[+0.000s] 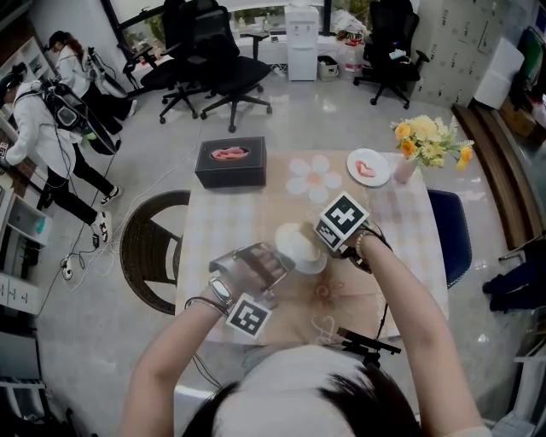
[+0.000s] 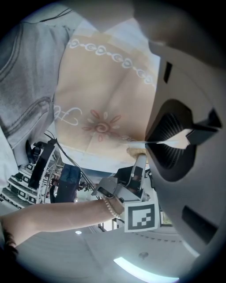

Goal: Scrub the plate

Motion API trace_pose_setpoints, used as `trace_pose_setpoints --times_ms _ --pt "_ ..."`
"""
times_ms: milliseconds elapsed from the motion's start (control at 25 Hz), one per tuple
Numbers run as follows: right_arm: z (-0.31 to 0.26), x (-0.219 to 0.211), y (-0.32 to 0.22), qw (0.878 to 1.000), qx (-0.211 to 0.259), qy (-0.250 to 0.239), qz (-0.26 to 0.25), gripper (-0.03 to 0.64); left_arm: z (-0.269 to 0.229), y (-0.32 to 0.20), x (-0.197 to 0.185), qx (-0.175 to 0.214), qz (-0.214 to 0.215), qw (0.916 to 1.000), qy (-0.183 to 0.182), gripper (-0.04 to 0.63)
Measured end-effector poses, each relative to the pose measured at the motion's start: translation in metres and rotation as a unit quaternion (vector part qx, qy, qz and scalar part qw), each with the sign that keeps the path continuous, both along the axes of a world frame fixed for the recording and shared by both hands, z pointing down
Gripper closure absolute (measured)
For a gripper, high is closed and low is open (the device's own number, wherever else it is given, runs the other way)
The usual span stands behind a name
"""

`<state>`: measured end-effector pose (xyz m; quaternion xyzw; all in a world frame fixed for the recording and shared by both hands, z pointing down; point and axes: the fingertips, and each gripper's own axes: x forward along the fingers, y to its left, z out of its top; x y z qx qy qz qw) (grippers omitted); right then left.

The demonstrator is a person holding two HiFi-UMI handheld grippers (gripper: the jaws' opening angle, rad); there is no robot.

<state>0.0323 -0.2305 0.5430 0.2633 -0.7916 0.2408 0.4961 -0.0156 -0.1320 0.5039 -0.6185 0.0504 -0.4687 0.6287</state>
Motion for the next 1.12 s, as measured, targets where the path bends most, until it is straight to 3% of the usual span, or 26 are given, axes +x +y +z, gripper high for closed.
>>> trace_pose_setpoints --times_ms 560,840,1120 --pt "0.019 0.016 -0.015 0.997 0.044 0.002 0.067 0.584 -0.004 0.0 0.002 0.008 0.003 1.0 0.001 0.578" --pt "-0.021 0.017 -0.016 0.989 0.056 -0.098 0.1 0.584 -0.001 -0.001 0.001 0.014 0.004 0.9999 -0.004 0.578" --pt "-0.067 -0.004 0.002 0.978 0.055 -0.184 0.076 0.584 0.0 0.002 0.001 0.017 0.014 0.9996 -0.015 0.578"
